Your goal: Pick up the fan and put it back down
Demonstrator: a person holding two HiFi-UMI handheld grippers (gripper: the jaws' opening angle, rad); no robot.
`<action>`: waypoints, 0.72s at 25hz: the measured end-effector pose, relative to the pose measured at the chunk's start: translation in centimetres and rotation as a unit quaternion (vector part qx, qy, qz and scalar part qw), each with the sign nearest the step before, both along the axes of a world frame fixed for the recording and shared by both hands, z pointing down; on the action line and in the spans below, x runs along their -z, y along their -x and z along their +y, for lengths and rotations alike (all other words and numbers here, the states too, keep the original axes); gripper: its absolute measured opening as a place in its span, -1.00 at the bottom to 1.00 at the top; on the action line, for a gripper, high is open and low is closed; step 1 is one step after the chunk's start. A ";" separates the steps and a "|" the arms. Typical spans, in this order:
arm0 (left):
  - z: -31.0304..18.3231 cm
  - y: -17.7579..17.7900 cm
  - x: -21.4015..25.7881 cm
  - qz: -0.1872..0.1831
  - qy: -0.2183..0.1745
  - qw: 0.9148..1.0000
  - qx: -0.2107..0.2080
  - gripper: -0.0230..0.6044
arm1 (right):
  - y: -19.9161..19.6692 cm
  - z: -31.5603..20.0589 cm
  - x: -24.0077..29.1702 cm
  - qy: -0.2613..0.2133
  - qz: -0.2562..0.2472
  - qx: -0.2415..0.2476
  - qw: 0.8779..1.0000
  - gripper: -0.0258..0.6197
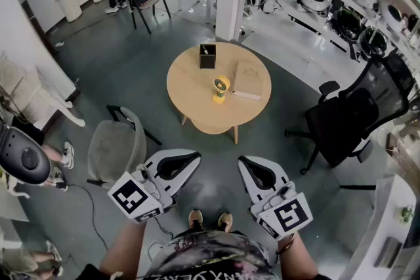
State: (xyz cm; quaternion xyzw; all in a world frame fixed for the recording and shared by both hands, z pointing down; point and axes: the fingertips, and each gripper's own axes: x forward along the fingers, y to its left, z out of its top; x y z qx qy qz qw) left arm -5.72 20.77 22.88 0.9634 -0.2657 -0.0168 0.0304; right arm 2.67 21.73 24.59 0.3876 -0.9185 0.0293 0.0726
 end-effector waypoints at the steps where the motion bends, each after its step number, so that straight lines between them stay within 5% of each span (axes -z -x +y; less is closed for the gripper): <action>1: 0.1 0.0 0.0 0.000 0.000 1.000 0.000 -0.87 | 0.0 0.0 0.0 0.001 0.000 0.000 1.000 -0.92; 18: 0.4 -0.2 0.0 -0.003 0.000 1.000 -0.001 -0.87 | -0.5 0.2 -0.1 -0.001 -0.011 -0.006 1.000 -0.91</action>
